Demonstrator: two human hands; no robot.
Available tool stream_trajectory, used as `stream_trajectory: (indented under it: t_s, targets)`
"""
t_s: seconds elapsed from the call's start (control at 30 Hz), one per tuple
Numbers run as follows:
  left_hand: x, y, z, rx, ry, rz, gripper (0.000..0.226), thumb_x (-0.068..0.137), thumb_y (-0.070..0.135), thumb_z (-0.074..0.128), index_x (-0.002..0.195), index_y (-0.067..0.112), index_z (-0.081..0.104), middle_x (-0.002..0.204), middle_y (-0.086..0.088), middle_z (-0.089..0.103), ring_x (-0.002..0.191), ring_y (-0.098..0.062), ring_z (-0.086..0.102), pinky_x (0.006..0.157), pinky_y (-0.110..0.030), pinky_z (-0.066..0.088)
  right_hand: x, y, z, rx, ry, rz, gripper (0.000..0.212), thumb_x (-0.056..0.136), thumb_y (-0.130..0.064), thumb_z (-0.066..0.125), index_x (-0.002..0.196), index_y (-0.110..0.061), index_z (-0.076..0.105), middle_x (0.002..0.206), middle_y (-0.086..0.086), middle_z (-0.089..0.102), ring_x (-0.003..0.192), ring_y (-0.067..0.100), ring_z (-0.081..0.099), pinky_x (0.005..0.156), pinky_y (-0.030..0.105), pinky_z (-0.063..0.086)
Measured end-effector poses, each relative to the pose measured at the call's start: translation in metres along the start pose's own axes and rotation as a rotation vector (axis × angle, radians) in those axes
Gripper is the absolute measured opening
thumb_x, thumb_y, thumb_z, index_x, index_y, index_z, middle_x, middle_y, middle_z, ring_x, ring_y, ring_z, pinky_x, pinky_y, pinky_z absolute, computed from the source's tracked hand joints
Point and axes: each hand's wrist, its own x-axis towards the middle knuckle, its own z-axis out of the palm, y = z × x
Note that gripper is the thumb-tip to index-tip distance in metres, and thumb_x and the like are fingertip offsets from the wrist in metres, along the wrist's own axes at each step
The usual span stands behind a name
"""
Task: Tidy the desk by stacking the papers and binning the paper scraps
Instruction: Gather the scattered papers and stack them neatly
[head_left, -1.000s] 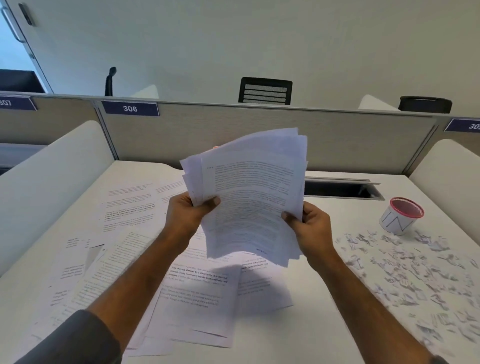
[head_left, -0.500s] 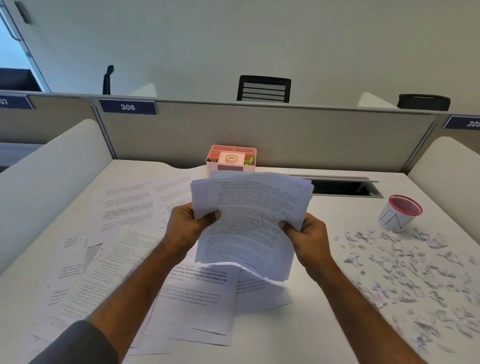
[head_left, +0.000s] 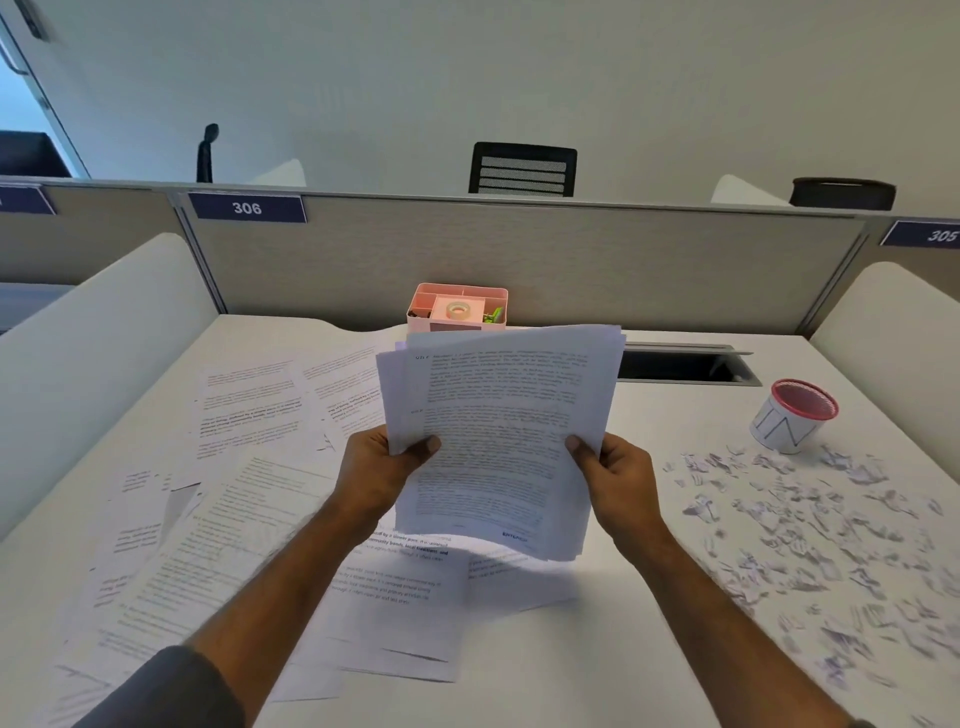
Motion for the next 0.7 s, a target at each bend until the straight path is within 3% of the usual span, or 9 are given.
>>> stream_trajectory:
  t_s: [0.23, 0.33, 0.43, 0.57, 0.7]
  targets:
    - [0.000, -0.003, 0.000, -0.026, -0.018, 0.001, 0.028, 0.082, 0.007, 0.078, 0.096, 0.032, 0.078, 0.103, 0.009, 0.077, 0.093, -0.013, 0.073, 0.067, -0.023, 0.061, 0.003, 0.002, -0.003, -0.024, 0.008, -0.053, 0.014, 0.093, -0.038, 0.058, 0.093, -0.033, 0.072, 0.089, -0.010, 0.075, 0.078, 0.020, 0.072, 0.061, 0.021, 0.058]
    - [-0.004, -0.010, -0.001, -0.008, -0.074, -0.029, 0.024, 0.078, 0.019, 0.081, 0.094, 0.037, 0.079, 0.104, 0.008, 0.077, 0.094, -0.013, 0.073, 0.067, -0.024, 0.061, -0.004, 0.012, -0.006, 0.008, -0.052, -0.011, 0.009, 0.089, -0.029, 0.066, 0.096, -0.031, 0.071, 0.092, -0.010, 0.075, 0.082, 0.018, 0.072, 0.062, 0.021, 0.057]
    - [-0.010, -0.017, 0.003, 0.035, -0.133, -0.058, 0.028, 0.073, 0.031, 0.083, 0.101, 0.034, 0.077, 0.103, 0.009, 0.076, 0.096, -0.014, 0.073, 0.066, -0.024, 0.060, -0.012, 0.026, -0.010, -0.013, -0.072, 0.070, 0.018, 0.083, -0.015, 0.074, 0.095, -0.028, 0.071, 0.092, -0.012, 0.075, 0.085, 0.015, 0.072, 0.065, 0.022, 0.058]
    - [-0.013, -0.023, 0.009, 0.053, -0.055, -0.057, 0.030, 0.074, 0.034, 0.080, 0.103, 0.031, 0.075, 0.101, 0.011, 0.076, 0.094, -0.012, 0.073, 0.067, -0.025, 0.061, -0.013, 0.033, -0.010, -0.044, -0.064, 0.118, 0.021, 0.081, -0.013, 0.076, 0.094, -0.028, 0.070, 0.090, -0.013, 0.076, 0.086, 0.013, 0.071, 0.066, 0.020, 0.058]
    - [-0.006, -0.019, 0.009, 0.015, 0.059, -0.054, 0.013, 0.084, 0.023, 0.077, 0.096, 0.025, 0.075, 0.095, 0.009, 0.077, 0.088, -0.014, 0.074, 0.071, -0.031, 0.061, -0.012, 0.035, -0.012, -0.115, 0.052, 0.172, 0.034, 0.080, -0.021, 0.078, 0.111, -0.019, 0.063, 0.107, -0.004, 0.070, 0.096, 0.015, 0.067, 0.085, 0.029, 0.056]
